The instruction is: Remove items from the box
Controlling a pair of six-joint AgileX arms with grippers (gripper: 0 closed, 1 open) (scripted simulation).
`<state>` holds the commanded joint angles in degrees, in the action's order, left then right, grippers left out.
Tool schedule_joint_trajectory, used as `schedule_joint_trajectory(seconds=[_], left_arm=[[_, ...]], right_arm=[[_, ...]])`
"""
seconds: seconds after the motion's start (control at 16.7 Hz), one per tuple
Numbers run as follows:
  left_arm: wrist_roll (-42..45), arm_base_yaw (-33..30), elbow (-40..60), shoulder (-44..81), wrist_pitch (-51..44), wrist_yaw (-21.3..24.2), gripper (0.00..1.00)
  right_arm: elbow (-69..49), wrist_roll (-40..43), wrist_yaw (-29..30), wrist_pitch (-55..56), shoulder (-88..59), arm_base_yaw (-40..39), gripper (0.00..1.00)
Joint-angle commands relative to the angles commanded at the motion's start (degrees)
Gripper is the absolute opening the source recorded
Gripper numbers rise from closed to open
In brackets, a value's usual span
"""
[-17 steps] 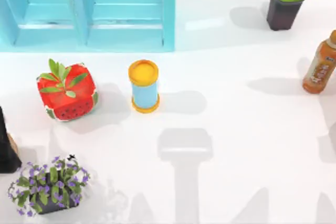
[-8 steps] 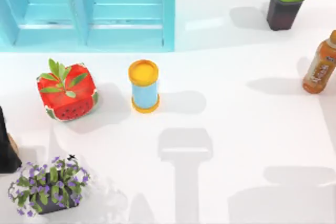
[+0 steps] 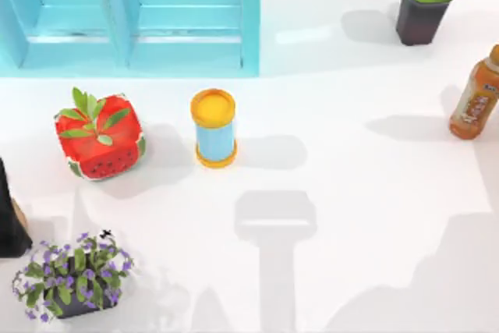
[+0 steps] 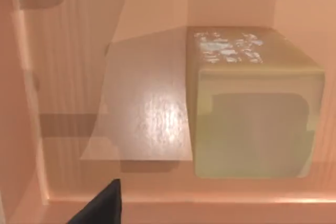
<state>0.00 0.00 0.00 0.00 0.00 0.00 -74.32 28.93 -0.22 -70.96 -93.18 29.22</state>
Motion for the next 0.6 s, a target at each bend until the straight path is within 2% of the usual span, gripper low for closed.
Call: schedule_joint_trajectory(seconds=[0.36, 0.6], left_arm=[[0.0, 0.0, 0.0, 0.0, 0.0, 0.0, 1.0], [0.0, 0.0, 0.0, 0.0, 0.0, 0.0, 1.0]], right_arm=[[0.0, 0.0, 0.0, 0.1, -0.1, -0.2, 1.0], [5.0, -0.2, 0.0, 6.5, -2.0, -0.1, 1.0]])
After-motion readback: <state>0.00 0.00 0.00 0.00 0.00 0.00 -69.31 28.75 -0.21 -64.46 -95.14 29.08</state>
